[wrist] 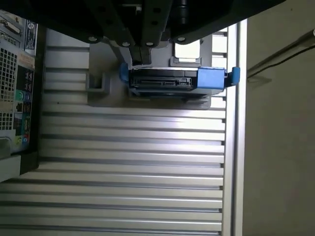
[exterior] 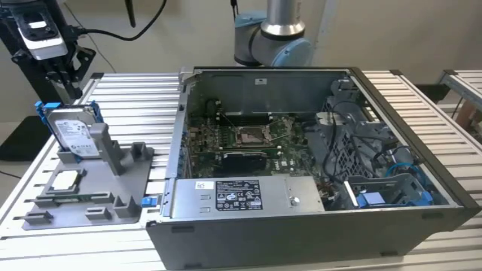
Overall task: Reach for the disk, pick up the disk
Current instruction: 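Reach for the disk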
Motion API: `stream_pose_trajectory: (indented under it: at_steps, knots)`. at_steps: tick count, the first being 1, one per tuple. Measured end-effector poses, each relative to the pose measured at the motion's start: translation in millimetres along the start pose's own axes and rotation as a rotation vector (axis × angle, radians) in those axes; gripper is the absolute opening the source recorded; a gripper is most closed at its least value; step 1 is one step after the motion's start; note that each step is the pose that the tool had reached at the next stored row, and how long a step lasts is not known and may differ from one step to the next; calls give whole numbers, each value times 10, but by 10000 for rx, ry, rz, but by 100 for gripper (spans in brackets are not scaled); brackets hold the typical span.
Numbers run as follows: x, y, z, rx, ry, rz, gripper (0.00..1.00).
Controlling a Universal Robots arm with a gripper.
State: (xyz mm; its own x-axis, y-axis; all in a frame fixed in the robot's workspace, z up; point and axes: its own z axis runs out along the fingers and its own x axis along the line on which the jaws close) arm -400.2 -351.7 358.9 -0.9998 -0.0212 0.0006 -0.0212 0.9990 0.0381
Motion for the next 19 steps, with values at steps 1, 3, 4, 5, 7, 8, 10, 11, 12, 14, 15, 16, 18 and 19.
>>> stream_pose_trajectory:
  at_steps: [1,3,4,5,7,8,10,11,12,14,15,16,18,19]
  knots:
    - [19,9,1,-1,0,-8,0]
    - [64,28,2,0,1,-22,0]
    - [86,38,2,0,1,-29,0]
    - [109,46,3,0,1,-35,0]
    - [154,52,4,0,0,-50,0]
    - [178,56,4,-1,1,-55,0]
    - [231,61,5,-1,0,-68,0]
    - [259,63,4,-1,1,-75,0]
    - [286,64,5,-1,1,-82,0]
    - [345,68,5,0,1,-93,0]
    - [373,70,5,0,0,-98,0]
    - [401,72,6,0,-1,-103,0]
    - [455,75,6,0,-1,-114,0]
    - [480,78,6,0,-1,-121,0]
